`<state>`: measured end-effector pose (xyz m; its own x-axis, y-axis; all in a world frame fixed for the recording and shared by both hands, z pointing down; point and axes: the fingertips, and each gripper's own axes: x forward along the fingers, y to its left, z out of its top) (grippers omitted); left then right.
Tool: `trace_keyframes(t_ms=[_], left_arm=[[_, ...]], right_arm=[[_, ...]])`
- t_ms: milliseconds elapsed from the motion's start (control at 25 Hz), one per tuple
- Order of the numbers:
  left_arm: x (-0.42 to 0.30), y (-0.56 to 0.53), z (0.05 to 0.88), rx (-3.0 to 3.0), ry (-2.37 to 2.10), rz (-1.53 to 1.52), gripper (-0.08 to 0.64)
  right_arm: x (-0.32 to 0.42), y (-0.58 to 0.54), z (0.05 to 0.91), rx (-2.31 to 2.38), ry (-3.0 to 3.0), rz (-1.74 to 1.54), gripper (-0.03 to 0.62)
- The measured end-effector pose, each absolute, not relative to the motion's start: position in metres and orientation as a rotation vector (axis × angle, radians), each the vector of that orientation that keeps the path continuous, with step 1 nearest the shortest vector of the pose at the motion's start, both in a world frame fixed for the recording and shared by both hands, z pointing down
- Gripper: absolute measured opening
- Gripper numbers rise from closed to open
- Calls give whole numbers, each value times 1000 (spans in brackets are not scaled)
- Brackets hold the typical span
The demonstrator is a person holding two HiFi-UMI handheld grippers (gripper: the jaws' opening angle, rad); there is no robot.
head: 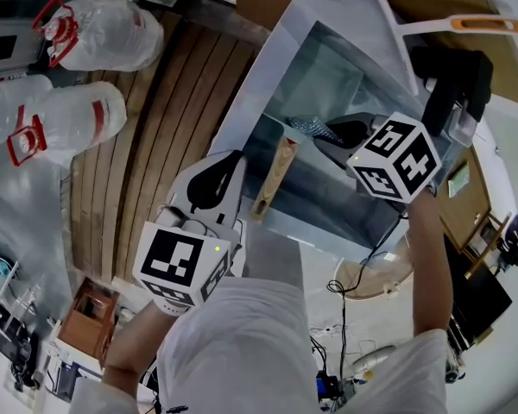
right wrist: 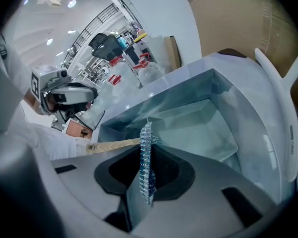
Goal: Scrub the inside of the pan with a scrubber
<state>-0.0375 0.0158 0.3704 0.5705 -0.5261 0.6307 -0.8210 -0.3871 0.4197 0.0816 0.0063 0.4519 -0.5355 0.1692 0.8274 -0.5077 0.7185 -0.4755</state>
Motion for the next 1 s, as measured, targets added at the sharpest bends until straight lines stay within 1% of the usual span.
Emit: trace_keyframes(t_ms=[240,1000], left_arm=[[-38,21,371,2073,-1073,518,6],[-38,24,371,2076,-1070,514,6]], right_arm=[[80,5,450,208,-1913,890,60],[28,-12,450,181,-2038,870,60]])
